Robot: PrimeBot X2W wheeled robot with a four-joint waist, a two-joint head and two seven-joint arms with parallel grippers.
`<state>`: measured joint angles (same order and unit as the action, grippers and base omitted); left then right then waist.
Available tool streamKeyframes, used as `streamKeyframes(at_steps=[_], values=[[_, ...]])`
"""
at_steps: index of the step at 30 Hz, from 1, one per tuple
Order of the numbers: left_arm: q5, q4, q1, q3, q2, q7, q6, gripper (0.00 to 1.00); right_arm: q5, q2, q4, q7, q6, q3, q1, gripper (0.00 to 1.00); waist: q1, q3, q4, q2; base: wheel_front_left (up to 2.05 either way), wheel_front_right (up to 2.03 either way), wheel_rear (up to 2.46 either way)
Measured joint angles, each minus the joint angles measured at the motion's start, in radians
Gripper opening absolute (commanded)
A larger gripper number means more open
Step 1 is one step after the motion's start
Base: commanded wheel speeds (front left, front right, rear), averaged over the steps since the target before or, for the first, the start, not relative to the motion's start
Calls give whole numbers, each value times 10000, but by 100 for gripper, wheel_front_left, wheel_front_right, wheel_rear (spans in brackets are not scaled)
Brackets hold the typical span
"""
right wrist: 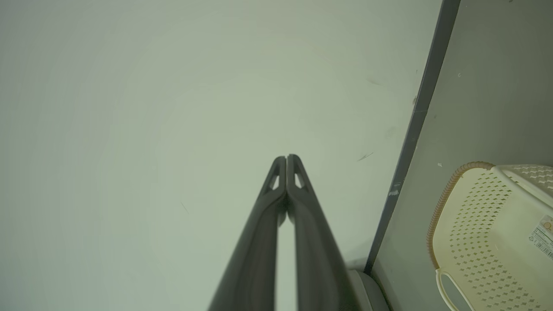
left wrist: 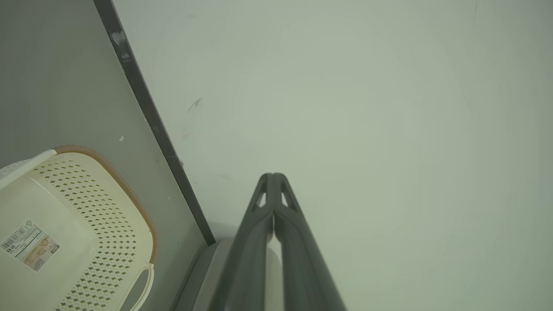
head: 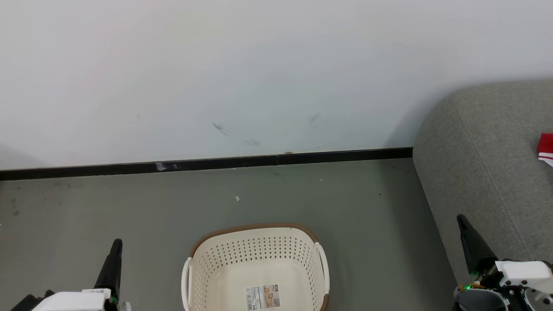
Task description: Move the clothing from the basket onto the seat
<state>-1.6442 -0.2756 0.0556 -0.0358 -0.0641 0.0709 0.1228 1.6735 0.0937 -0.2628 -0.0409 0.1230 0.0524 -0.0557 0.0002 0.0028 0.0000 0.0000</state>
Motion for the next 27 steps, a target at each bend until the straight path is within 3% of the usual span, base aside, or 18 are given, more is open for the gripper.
streamKeyframes(at_steps=[27], values=[[0, -12, 5, -13, 12, 69, 2, 0, -10, -15, -4, -2, 2, 23, -1, 0, 1, 0, 0, 0, 0, 0, 0]])
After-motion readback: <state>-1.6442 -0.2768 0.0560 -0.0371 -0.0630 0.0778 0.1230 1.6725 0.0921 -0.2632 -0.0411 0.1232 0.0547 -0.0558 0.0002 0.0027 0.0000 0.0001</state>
